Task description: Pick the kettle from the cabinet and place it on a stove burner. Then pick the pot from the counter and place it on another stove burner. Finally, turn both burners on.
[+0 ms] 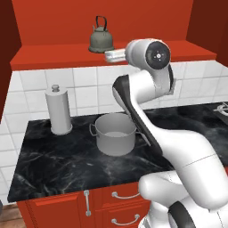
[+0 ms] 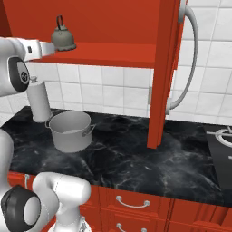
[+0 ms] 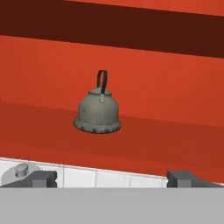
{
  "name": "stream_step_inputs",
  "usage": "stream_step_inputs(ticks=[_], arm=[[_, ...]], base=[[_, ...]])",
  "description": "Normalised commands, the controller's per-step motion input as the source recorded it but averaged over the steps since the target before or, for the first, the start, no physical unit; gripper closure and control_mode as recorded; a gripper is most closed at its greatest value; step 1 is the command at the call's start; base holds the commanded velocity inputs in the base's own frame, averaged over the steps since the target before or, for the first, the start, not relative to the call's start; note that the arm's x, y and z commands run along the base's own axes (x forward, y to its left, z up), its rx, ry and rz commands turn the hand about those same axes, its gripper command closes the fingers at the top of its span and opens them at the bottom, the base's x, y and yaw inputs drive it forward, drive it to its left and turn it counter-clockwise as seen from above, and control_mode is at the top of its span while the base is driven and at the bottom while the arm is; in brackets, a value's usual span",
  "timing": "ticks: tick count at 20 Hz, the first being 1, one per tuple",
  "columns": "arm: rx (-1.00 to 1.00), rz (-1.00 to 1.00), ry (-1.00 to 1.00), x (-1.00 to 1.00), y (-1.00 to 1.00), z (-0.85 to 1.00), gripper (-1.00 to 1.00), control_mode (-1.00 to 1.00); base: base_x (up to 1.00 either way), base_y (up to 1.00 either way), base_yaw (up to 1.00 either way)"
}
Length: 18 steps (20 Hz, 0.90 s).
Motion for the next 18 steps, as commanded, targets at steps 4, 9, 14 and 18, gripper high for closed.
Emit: stream_step_inputs(ticks=[4,9,14,18], arm=[[-0.03,0.0,0.0,0.21,0.06,0.3,-1.0,-1.0],[-0.02,0.0,0.0,0.21,0.01,0.3,-1.0,-1.0],[-0.01,0.0,0.0,0.29,0.01,0.27,-1.0,-1.0],[-0.02,0.0,0.0,0.36,0.09,0.22,-1.0,-1.0]], base=[[0.0,0.0,0.0],[0.0,0.0,0.0],[0.0,0.0,0.0],[0.0,0.0,0.0]])
